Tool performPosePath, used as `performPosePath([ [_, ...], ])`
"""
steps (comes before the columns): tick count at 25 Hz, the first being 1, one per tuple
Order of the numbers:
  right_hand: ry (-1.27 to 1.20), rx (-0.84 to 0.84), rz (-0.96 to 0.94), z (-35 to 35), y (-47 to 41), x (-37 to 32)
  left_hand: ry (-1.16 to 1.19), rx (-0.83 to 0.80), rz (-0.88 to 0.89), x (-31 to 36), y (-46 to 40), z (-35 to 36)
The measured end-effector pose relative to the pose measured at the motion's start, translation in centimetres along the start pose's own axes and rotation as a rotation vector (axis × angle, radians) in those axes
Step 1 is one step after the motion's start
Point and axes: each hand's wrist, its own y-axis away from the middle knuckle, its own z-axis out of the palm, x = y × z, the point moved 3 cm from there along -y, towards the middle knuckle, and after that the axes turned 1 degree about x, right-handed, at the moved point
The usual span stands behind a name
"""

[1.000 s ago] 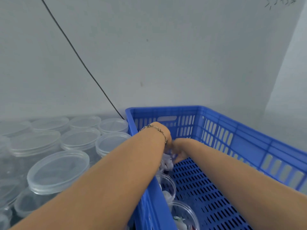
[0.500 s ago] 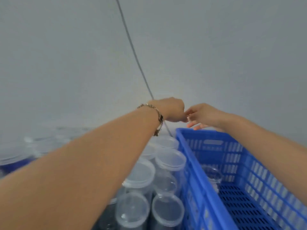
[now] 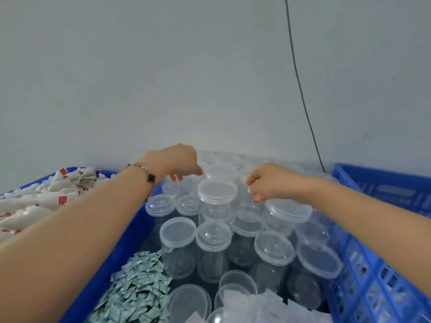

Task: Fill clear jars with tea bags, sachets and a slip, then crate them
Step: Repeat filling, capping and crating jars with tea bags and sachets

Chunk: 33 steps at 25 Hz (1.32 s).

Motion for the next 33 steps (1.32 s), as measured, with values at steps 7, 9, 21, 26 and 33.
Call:
performPosePath([
  [7, -0.343, 0.094, 0.232, 4.2, 3.2, -4.4, 0.262, 0.122, 0.020, -0.2, 4.8, 3.3],
  [9, -0.224, 0.176, 0.170, 4.8, 5.6, -6.2, 0.323, 0.124, 0.054, -1.0, 8.1, 2.4],
  [21, -0.706, -0.043, -0.144, 22.0, 18.4, -6.1, 0.209, -0.190, 0.206, -5.7, 22.8, 11.5],
  [26, -0.546, 0.032, -0.165, 26.8, 20.8, -4.2, -0.273, -0.040, 0.394, -4.3, 25.4, 13.5],
  [33, -0.450, 0.036, -0.086, 28.8, 22.1, -2.6, -0.303, -0.052, 0.394, -3.1, 26.4, 16.2],
])
